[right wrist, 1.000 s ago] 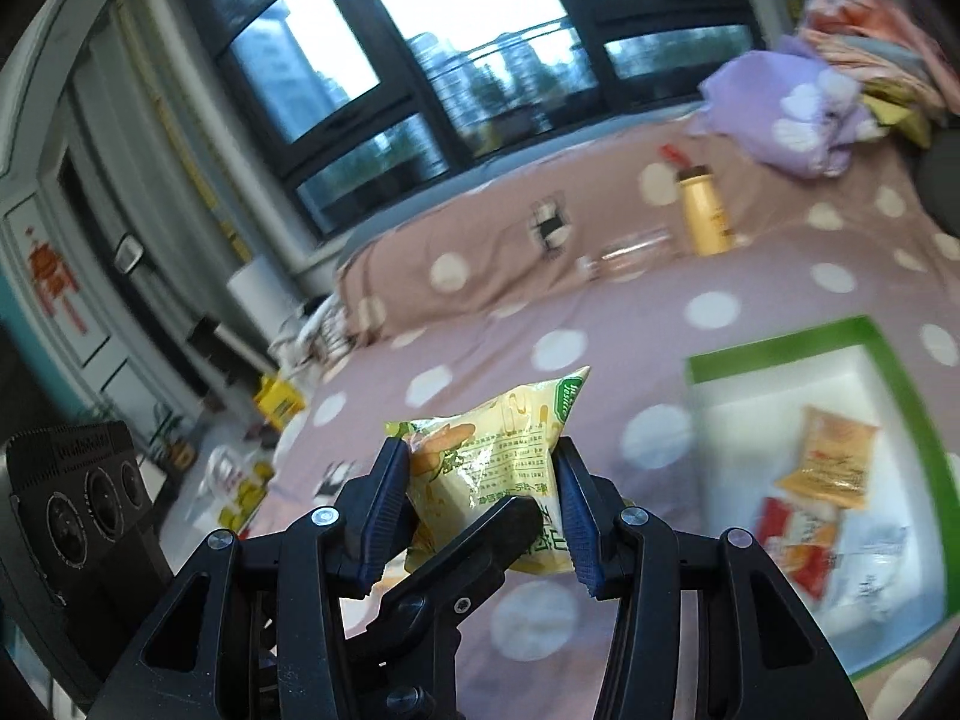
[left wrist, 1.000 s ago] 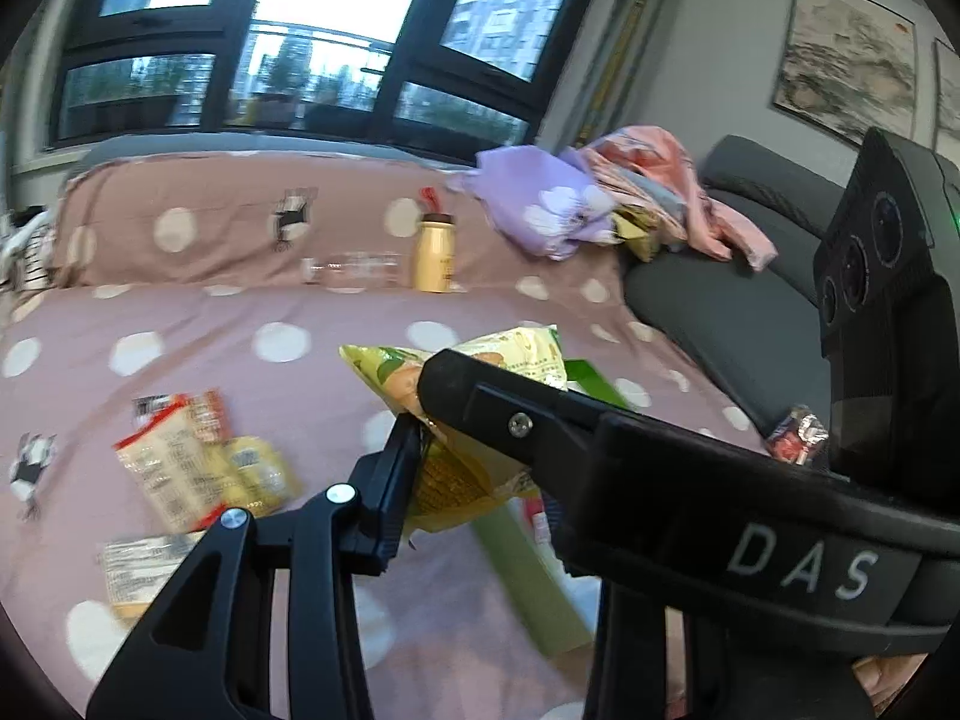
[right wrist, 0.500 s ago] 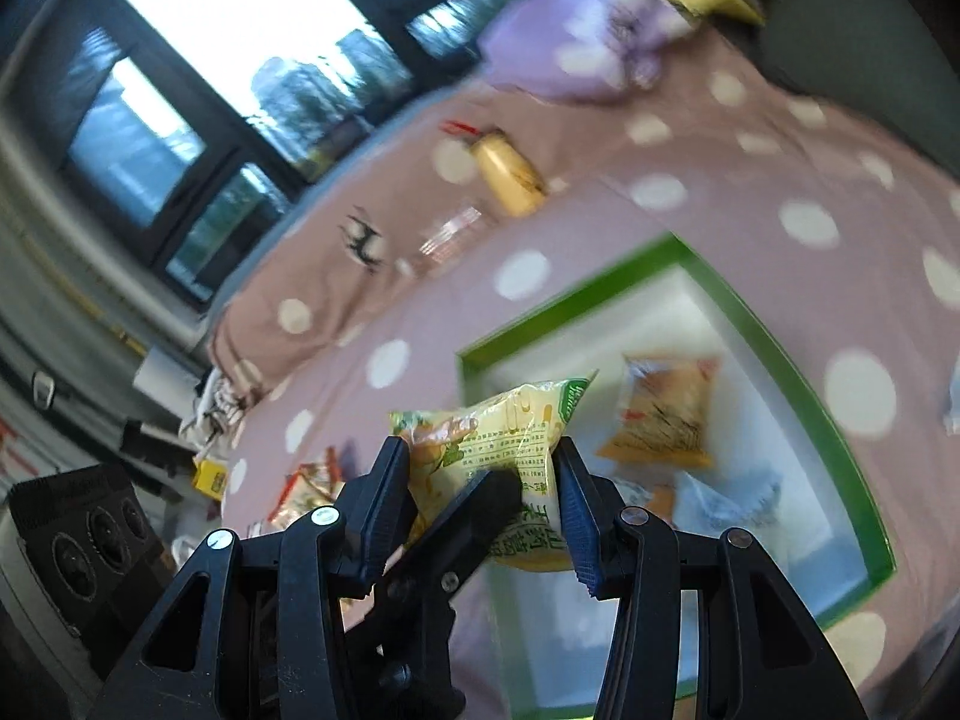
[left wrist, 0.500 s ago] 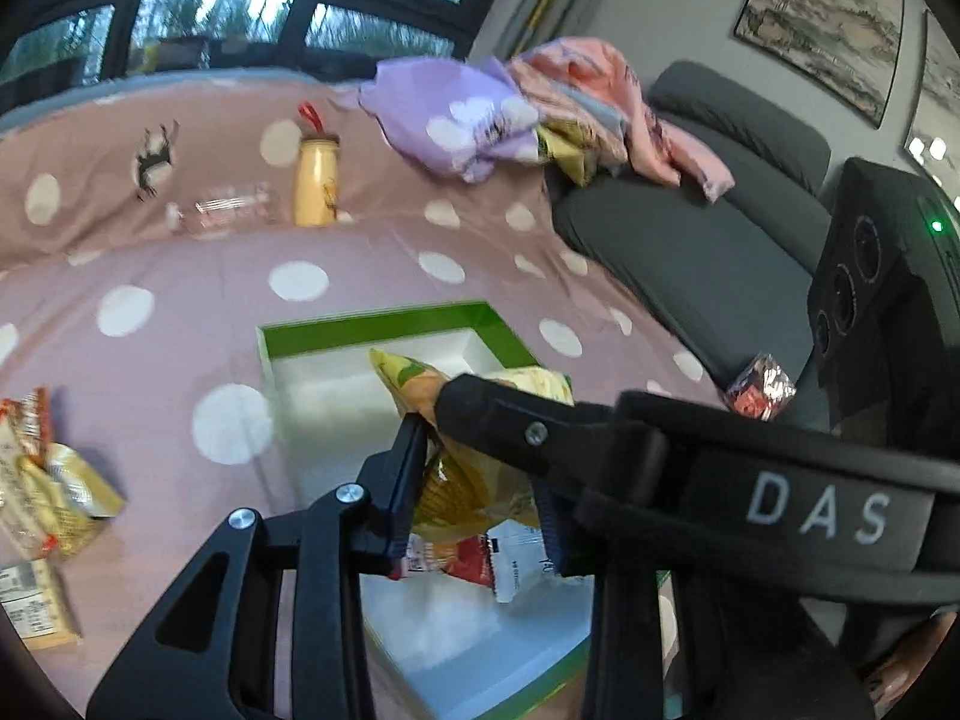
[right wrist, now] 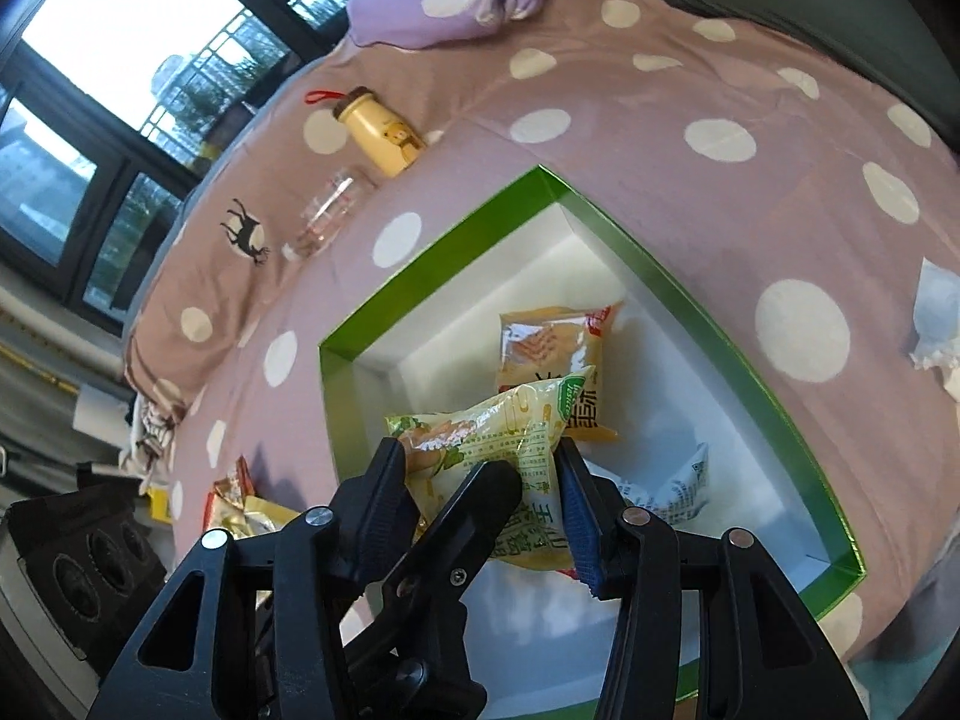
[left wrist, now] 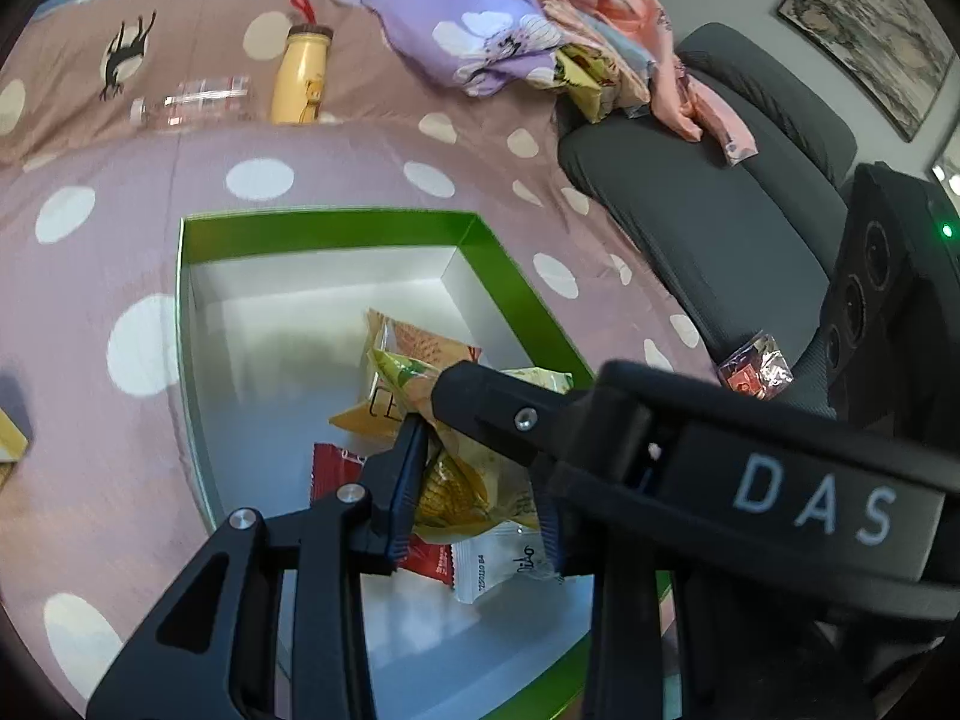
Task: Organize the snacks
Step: 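Lift the corn snack bag and carry it over the green box, then open the right tool to drop the corn bag into the box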
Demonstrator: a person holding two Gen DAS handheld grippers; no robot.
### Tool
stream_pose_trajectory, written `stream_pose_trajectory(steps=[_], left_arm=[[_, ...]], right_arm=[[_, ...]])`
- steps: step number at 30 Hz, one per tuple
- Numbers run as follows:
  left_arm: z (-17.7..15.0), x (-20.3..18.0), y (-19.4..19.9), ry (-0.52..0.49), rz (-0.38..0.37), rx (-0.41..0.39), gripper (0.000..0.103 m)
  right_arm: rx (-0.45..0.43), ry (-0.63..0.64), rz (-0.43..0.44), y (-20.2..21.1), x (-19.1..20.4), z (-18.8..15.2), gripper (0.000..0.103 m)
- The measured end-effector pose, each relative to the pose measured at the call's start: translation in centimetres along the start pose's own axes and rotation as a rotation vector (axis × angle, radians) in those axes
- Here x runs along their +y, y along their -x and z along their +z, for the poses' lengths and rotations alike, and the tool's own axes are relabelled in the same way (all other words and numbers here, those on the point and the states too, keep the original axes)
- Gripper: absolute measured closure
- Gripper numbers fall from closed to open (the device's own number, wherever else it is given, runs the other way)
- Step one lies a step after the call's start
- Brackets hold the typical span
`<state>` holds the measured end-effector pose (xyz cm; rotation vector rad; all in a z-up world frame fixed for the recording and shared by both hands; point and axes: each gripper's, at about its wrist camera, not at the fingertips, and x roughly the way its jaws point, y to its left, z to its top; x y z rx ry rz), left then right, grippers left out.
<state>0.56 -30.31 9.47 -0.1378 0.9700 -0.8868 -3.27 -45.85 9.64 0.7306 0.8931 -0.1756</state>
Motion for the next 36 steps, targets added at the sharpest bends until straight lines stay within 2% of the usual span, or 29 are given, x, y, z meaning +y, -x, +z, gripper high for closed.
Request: stream_pose_trajectory(steps=[5, 6, 8, 10, 12, 15, 16, 17, 19, 22, 25, 32, 36], left_arm=[[-0.3, 0.1, -0.8, 0.022, 0.009, 0.018, 0.07], [-0.4, 0.1, -0.8, 0.026, 0.011, 0.019, 0.07], [-0.5, 0.3, -0.7, 0.042, -0.014, 0.021, 0.07], [-0.5, 0.6, 0.1, 0.059, -0.027, 0.001, 0.068], [-0.4, 0.8, 1.1, 0.065, -0.036, -0.021, 0.065], [-0.2, 1.2, 3.8, 0.069, -0.034, -0.085, 0.052], [-0.2, 1.4, 4.6, 0.07, -0.026, -0.101, 0.042], [-0.2, 1.7, 5.7, 0.068, -0.008, -0.115, 0.033], [-0.3, 2.2, 7.4, 0.058, 0.022, -0.138, 0.032], [-0.8, 3.9, 10.7, 0.07, 0.073, -0.183, 0.022], [-1.5, 6.0, 13.3, 0.106, 0.11, -0.226, 0.018], [-3.5, 11.3, 19.3, 0.188, 0.294, -0.279, 0.008], [-5.2, 14.5, 22.2, 0.233, 0.383, -0.281, 0.006]], right_arm=[[0.025, -0.029, -0.016, -0.7, -0.7, 0.0, 0.047], [0.032, -0.039, -0.011, -0.9, -0.8, 0.1, 0.045], [0.043, -0.054, -0.001, -1.0, -1.0, 0.0, 0.028], [0.024, -0.04, -0.008, -0.6, -0.9, 0.0, 0.024], [-0.025, -0.035, -0.016, 0.2, -0.8, 0.1, 0.024], [-0.093, -0.011, -0.004, 1.8, -0.3, 0.0, 0.022], [-0.117, 0.001, 0.013, 2.2, 0.0, -0.1, 0.02], [-0.142, 0.016, 0.034, 2.8, 0.4, -0.2, 0.018], [-0.176, 0.042, 0.064, 3.5, 1.1, -0.3, 0.017], [-0.21, 0.081, 0.093, 4.1, 2.2, -0.6, 0.016], [-0.237, 0.125, 0.11, 4.5, 3.6, -1.1, 0.015], [-0.272, 0.243, 0.124, 4.5, 7.2, -3.0, 0.012], [-0.276, 0.32, 0.131, 3.7, 9.8, -4.5, 0.012]])
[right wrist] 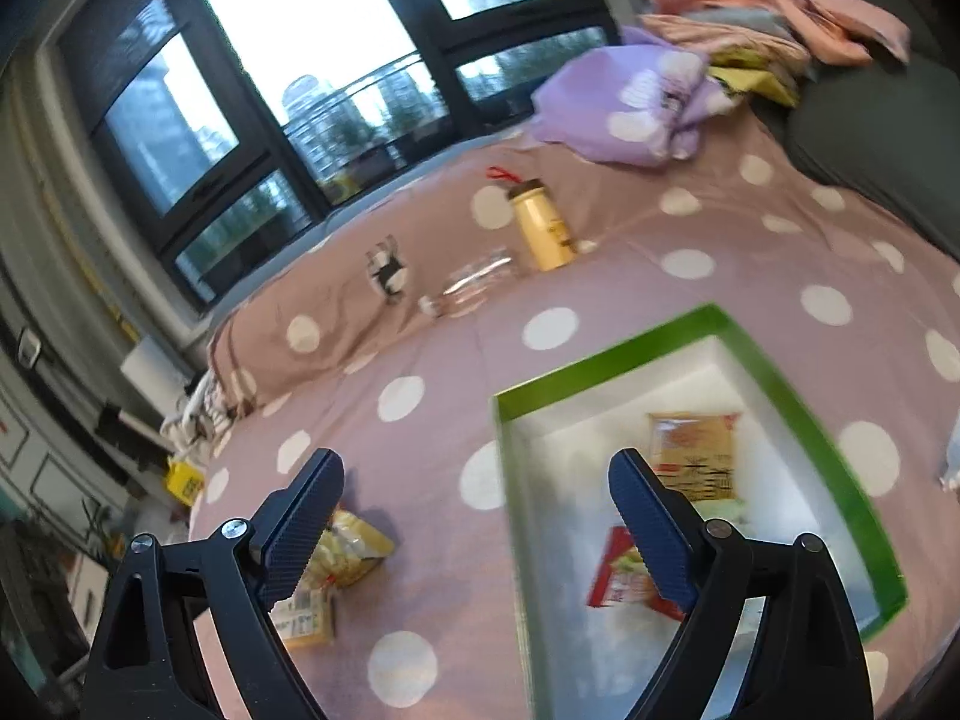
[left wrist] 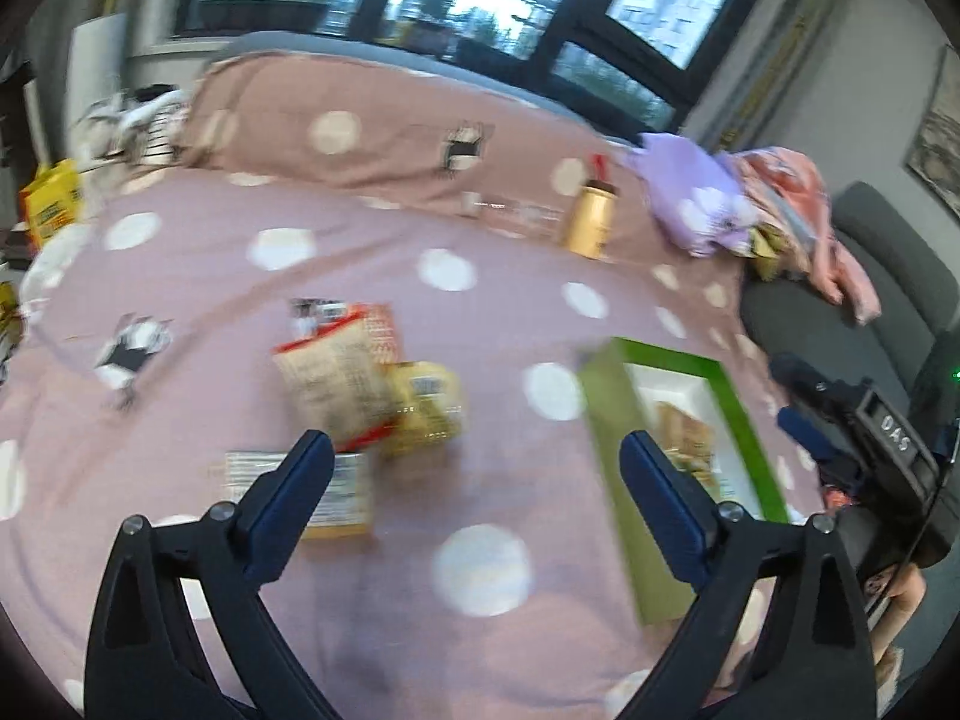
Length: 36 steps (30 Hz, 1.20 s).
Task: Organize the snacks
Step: 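Open the right tool to drop the corn bag into the box, then move the right tool back to the snack pile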
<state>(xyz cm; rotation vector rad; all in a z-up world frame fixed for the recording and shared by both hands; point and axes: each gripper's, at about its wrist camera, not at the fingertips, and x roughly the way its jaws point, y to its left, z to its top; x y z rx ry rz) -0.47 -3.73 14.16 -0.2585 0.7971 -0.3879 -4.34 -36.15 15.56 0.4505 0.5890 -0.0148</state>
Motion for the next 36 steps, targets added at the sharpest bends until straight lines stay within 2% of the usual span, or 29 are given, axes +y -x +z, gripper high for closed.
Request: stream_pose_trajectory(steps=[6, 9, 12, 15, 19, 23, 30, 34, 36], left_arm=[[-1.1, 6.0, 0.5, 0.084, 0.111, -0.021, 0.005], [-1.1, 7.7, -0.2, 0.122, 0.132, 0.012, 0.005], [-1.1, 9.0, -0.4, 0.16, 0.168, 0.007, 0.005], [-1.0, 9.5, -0.9, 0.177, 0.161, 0.029, 0.005], [-0.9, 9.8, -1.5, 0.184, 0.176, 0.051, 0.005], [-0.7, 10.8, -1.7, 0.226, 0.187, 0.045, 0.005], [-0.5, 12.1, -2.5, 0.251, 0.234, 0.076, 0.005], [-0.5, 12.8, -2.3, 0.295, 0.204, 0.094, 0.005], [-0.5, 13.2, -2.2, 0.317, 0.19, 0.098, 0.005]], right_arm=[[0.033, 0.085, 0.03, -1.8, 3.7, -1.7, 0.012], [0.059, 0.125, 0.033, -2.8, 5.0, -2.7, 0.012], [0.096, 0.181, 0.022, -3.8, 6.3, -3.8, 0.012], [0.126, 0.224, -0.004, -5.0, 7.4, -4.9, 0.012], [0.178, 0.265, 0.005, -6.7, 8.7, -6.1, 0.012], [0.247, 0.315, -0.011, -9.1, 10.2, -7.0, 0.012], [0.35, 0.312, 0.065, -13.2, 12.9, -6.4, 0.012], [0.417, 0.316, 0.089, -16.8, 14.7, -6.4, 0.012], [0.48, 0.307, 0.109, -18.8, 15.2, -6.6, 0.012]])
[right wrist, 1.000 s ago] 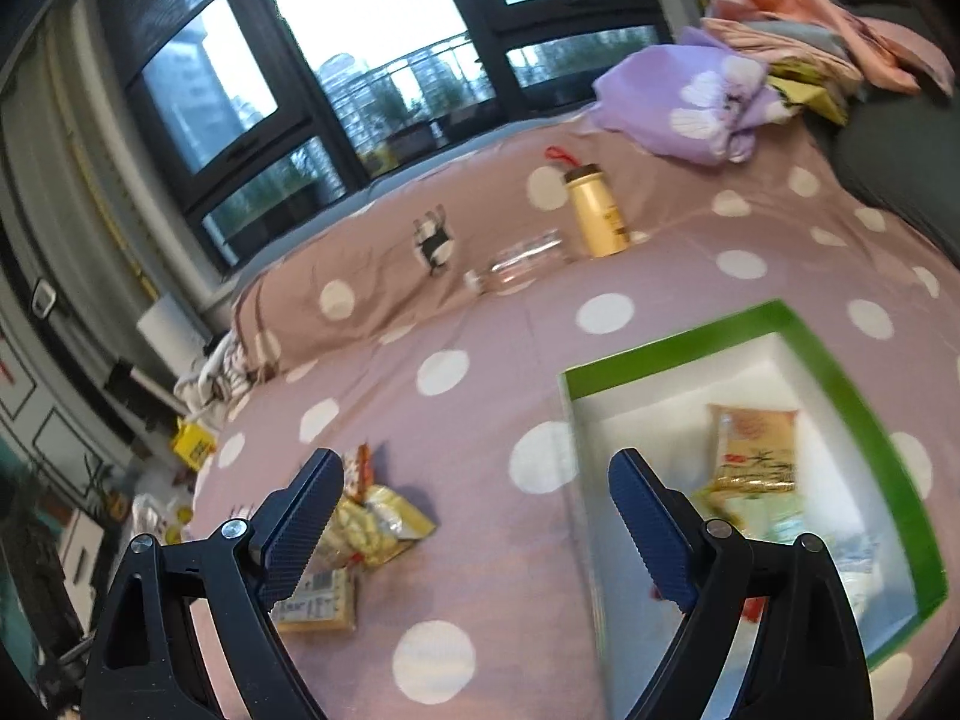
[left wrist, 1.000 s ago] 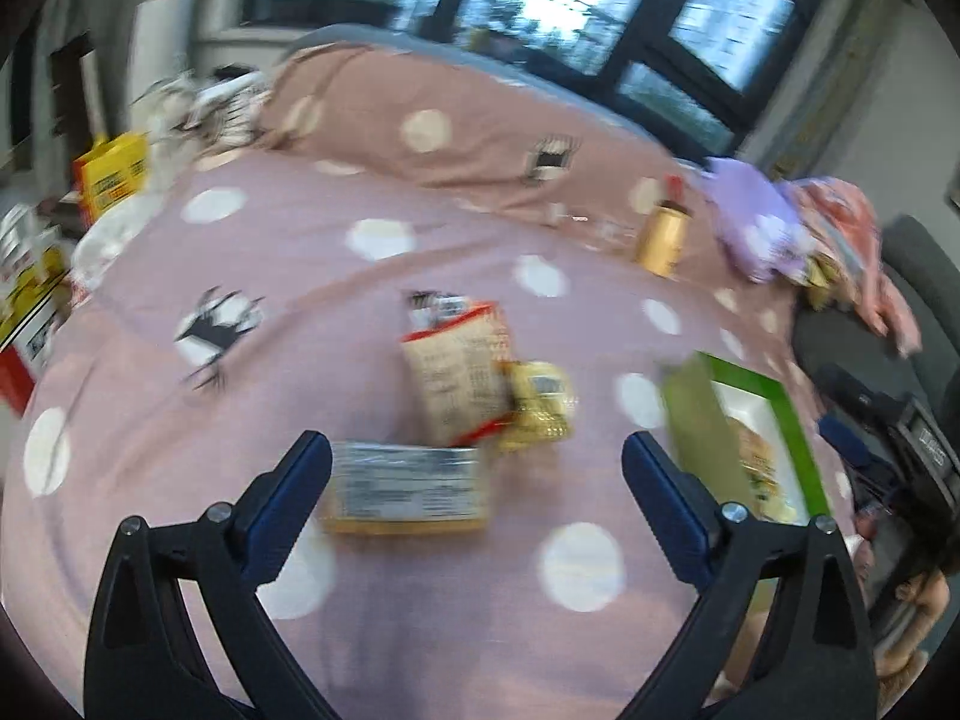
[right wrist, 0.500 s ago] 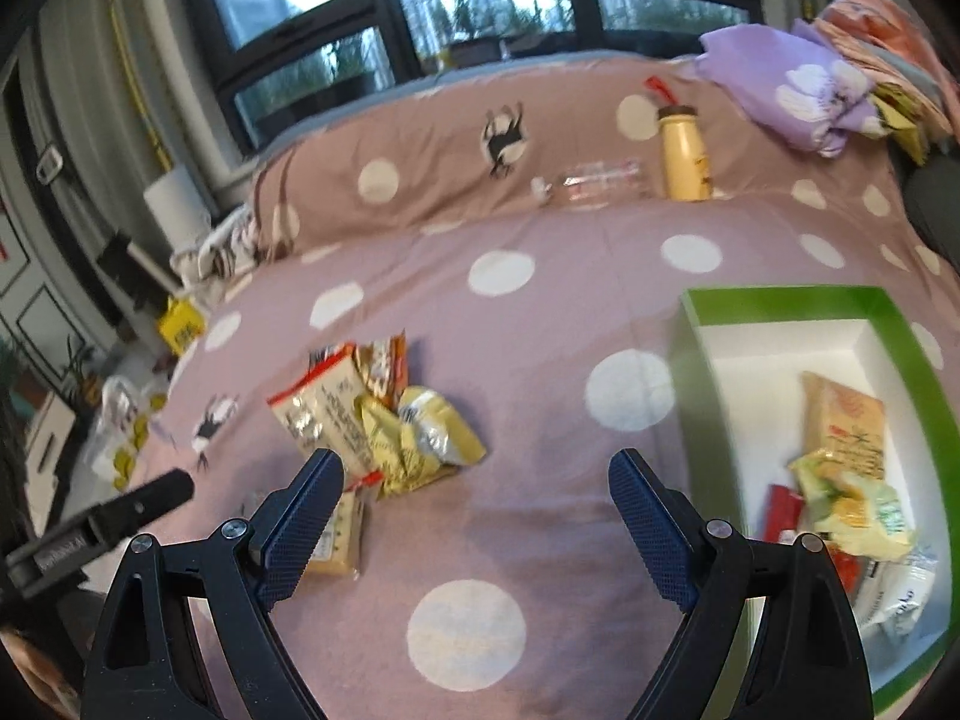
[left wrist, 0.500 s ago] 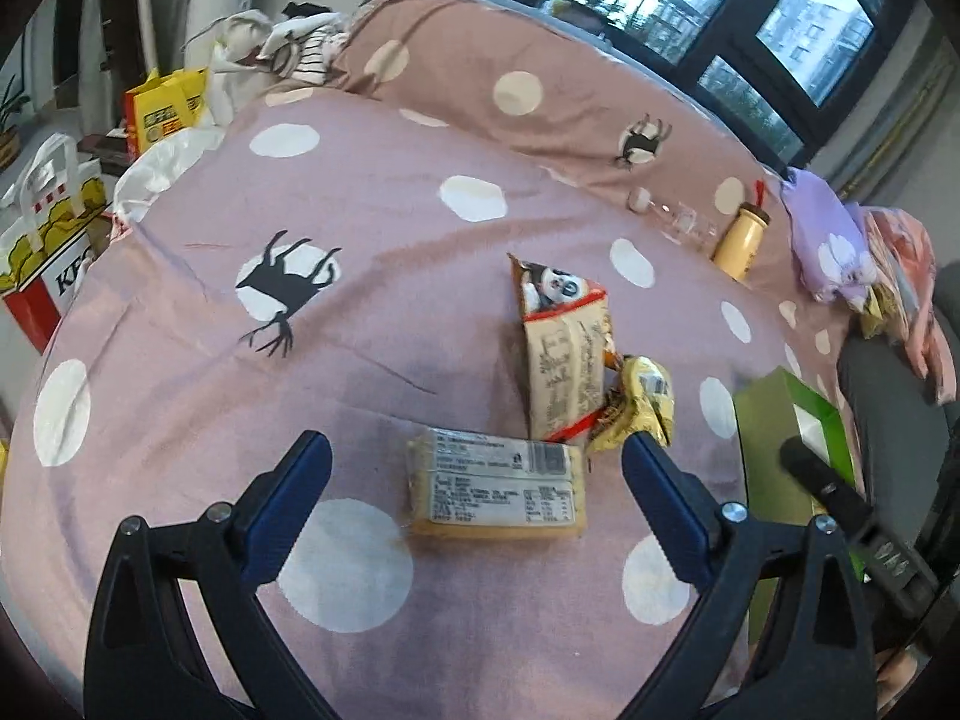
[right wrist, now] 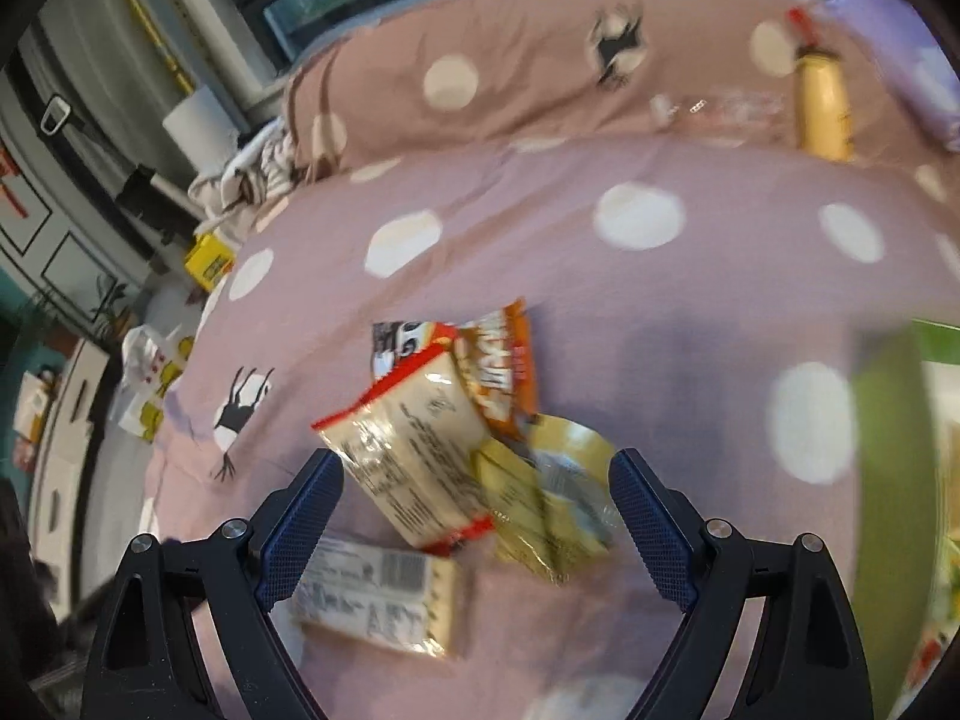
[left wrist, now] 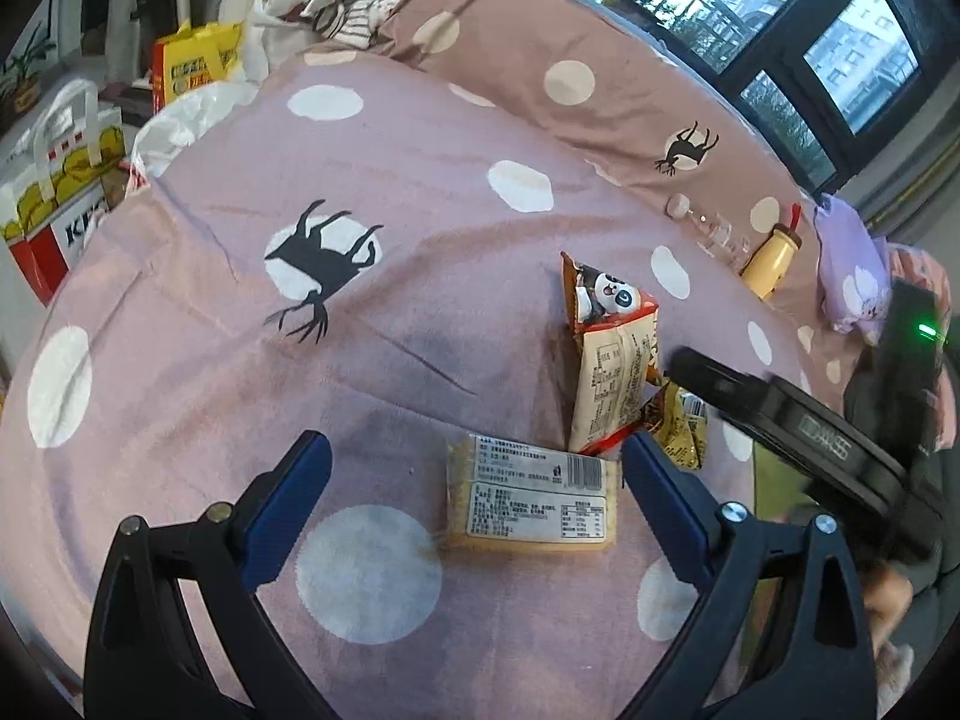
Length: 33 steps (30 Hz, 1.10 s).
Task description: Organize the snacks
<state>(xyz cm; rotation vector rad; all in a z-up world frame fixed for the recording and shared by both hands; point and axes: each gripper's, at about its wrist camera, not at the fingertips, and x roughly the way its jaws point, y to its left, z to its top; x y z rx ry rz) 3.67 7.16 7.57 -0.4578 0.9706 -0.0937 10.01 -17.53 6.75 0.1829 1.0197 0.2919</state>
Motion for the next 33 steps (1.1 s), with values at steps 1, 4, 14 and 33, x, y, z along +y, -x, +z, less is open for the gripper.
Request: stream_pose_trajectory(steps=[1, 4, 14, 33], left_arm=[[0.1, 0.2, 0.0, 0.009, -0.008, 0.003, 0.005], [0.4, 0.7, 0.0, 0.035, -0.02, 0.011, 0.005], [0.7, 1.0, -0.3, 0.058, -0.029, 0.038, 0.005], [0.5, 0.6, -0.6, 0.023, -0.007, 0.041, 0.005]], right_arm=[[0.023, -0.006, 0.002, -0.6, 0.0, 0.3, 0.012], [0.015, 0.026, -0.032, -1.2, 0.8, 0.8, 0.012], [0.084, 0.25, -0.054, -3.4, 5.0, 1.6, 0.012], [0.006, 0.162, 0.006, -0.1, 2.6, 2.0, 0.036]])
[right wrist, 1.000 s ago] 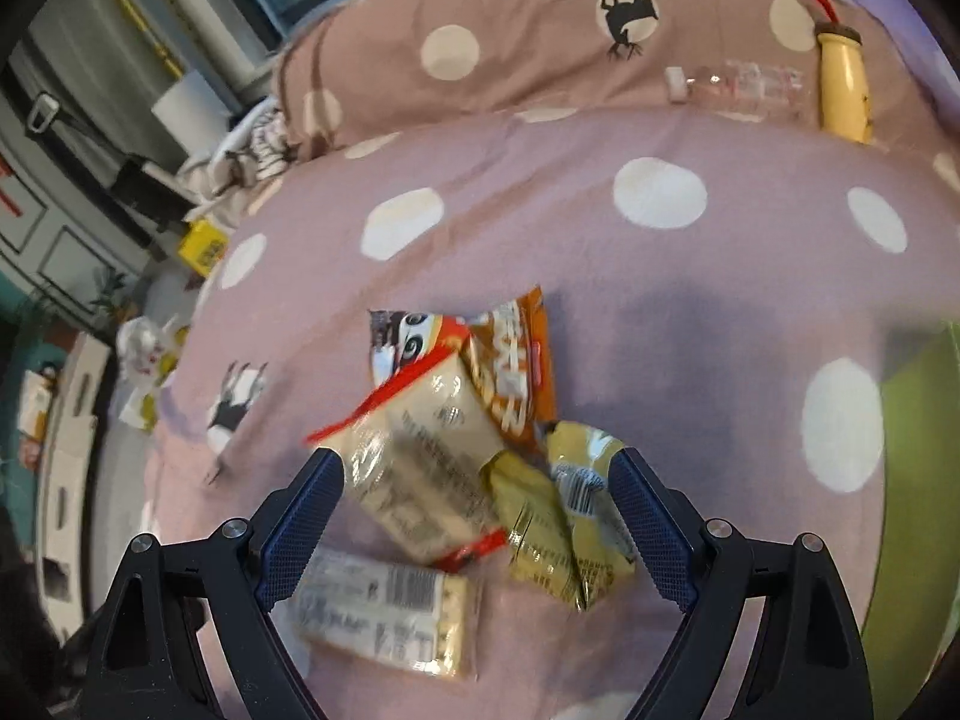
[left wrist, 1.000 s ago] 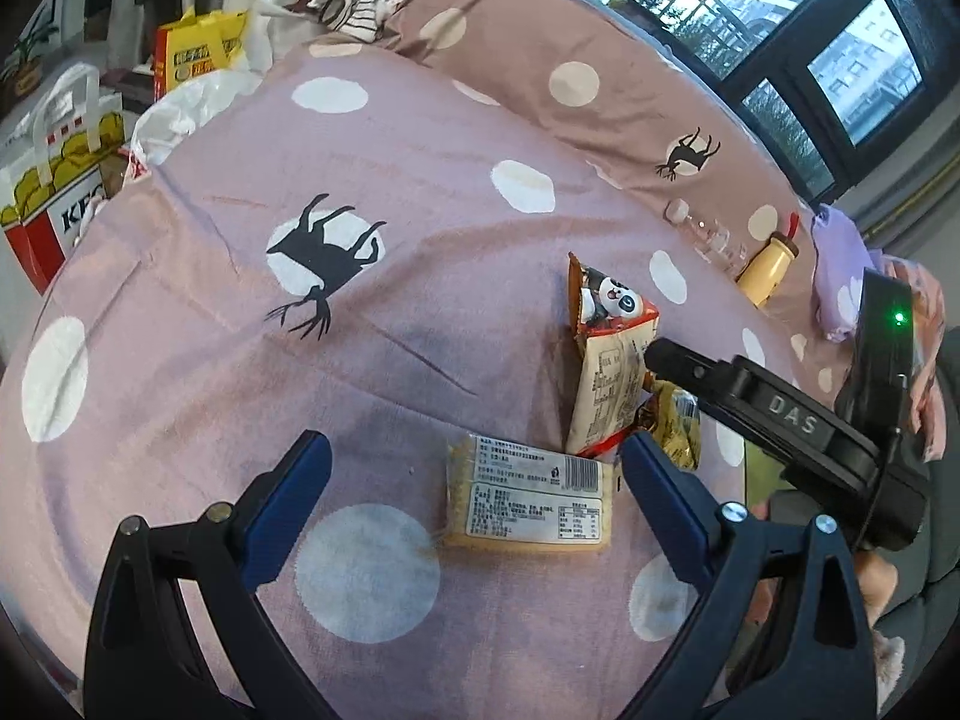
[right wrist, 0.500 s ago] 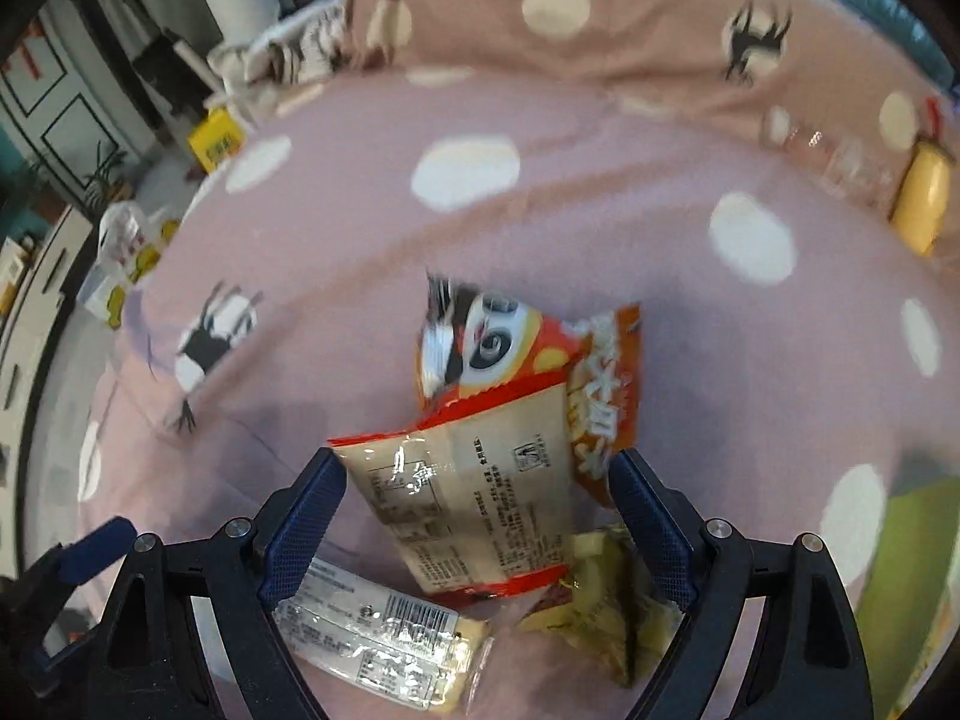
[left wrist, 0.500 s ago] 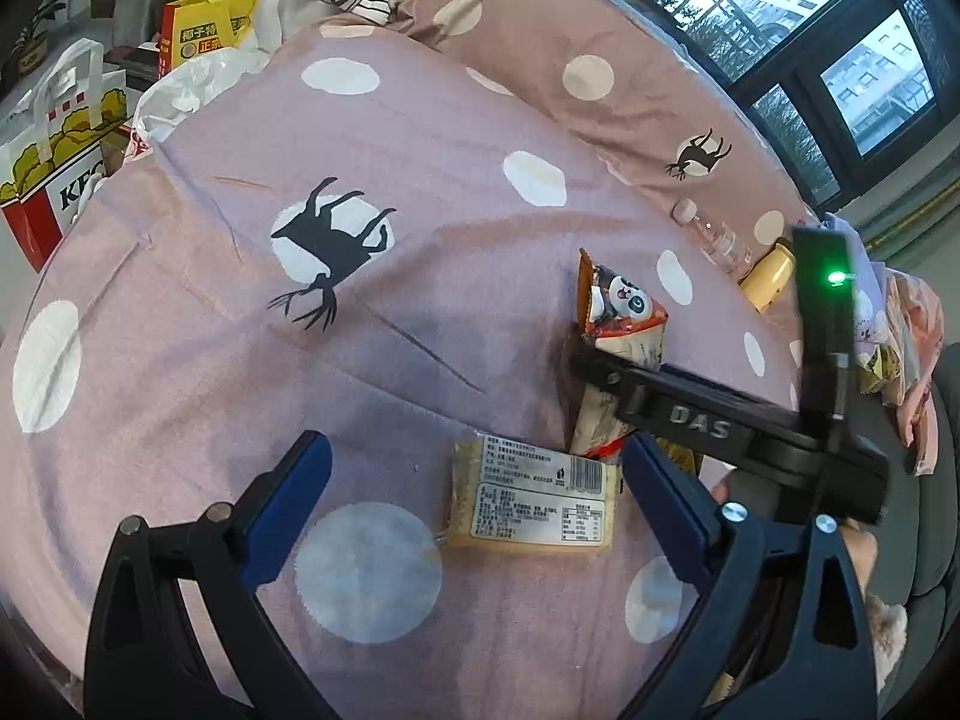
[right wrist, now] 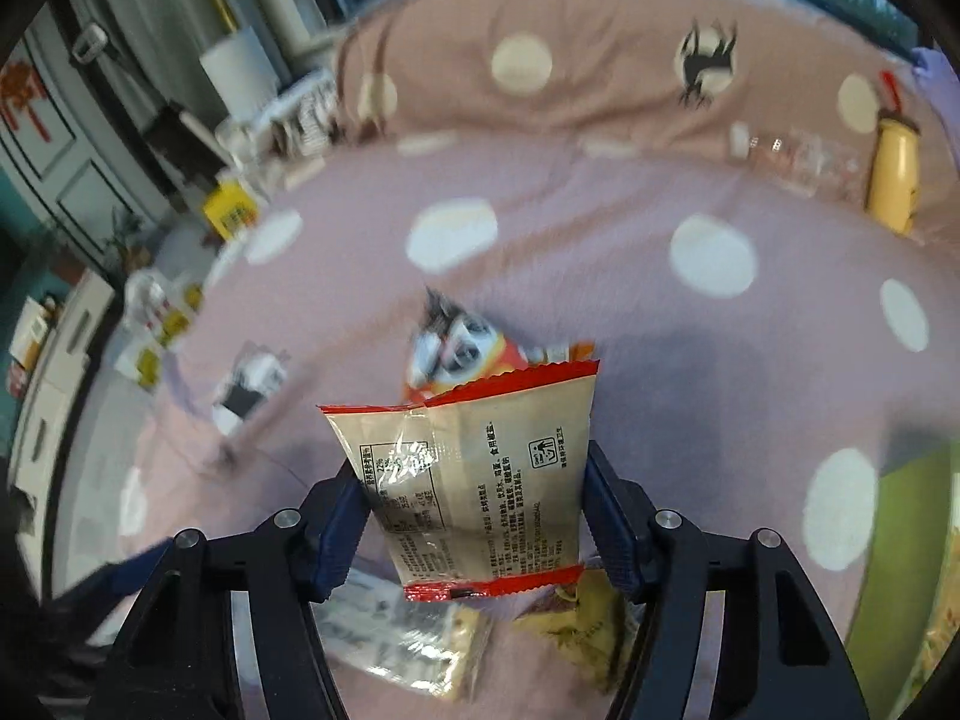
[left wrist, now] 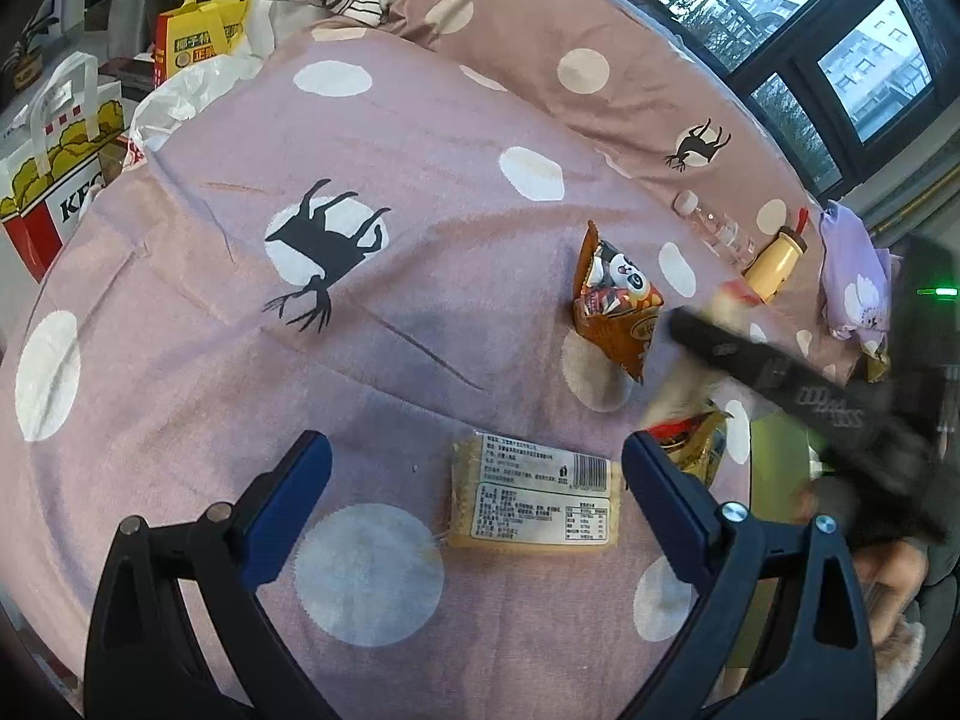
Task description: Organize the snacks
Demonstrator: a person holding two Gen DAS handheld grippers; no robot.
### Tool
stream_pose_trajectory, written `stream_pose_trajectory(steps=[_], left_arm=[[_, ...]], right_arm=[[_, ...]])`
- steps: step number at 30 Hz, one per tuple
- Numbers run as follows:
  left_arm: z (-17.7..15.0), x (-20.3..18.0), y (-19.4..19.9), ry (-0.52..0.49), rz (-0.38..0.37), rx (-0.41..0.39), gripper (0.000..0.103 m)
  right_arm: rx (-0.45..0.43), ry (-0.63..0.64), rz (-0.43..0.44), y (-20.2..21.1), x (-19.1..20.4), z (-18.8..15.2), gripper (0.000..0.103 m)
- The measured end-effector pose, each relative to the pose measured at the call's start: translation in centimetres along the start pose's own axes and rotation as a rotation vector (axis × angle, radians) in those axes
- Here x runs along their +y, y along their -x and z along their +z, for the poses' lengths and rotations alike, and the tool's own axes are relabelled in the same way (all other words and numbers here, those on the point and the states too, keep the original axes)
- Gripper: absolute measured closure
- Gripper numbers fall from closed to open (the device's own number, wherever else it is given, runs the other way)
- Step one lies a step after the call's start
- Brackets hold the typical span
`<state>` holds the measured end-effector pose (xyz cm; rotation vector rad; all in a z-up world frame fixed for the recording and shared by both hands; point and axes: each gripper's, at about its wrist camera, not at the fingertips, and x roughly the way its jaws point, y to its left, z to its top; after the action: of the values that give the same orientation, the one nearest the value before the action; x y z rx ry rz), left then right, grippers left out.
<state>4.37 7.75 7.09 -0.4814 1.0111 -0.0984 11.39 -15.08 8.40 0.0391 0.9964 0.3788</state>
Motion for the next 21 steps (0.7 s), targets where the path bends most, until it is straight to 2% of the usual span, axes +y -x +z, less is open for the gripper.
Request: stream_pose_trajectory(steps=[5, 7, 10, 15, 18, 21], left_arm=[[-0.3, -0.4, 0.3, -0.02, 0.018, -0.019, 0.005], [-0.5, -0.7, 0.4, -0.038, 0.036, -0.027, 0.005], [-0.8, -1.2, 0.4, -0.062, 0.057, -0.035, 0.005], [-1.5, -2.0, 0.0, -0.109, 0.084, -0.025, 0.005], [-2.0, -2.5, -0.2, -0.135, 0.101, -0.025, 0.005], [-2.5, -3.0, -0.6, -0.154, 0.112, -0.013, 0.006]], right_arm=[[-0.086, -0.03, 0.072, 6.4, 0.4, -0.8, 0.036], [-0.086, -0.043, 0.09, 7.9, 0.5, -1.4, 0.036], [-0.023, -0.064, 0.123, 8.8, 0.5, -3.6, 0.036], [0.17, -0.115, 0.115, 5.6, -0.2, -8.8, 0.036], [0.235, -0.206, 0.12, 3.3, -1.6, -11.0, 0.036], [0.254, -0.271, 0.124, 1.9, -2.5, -12.0, 0.035]])
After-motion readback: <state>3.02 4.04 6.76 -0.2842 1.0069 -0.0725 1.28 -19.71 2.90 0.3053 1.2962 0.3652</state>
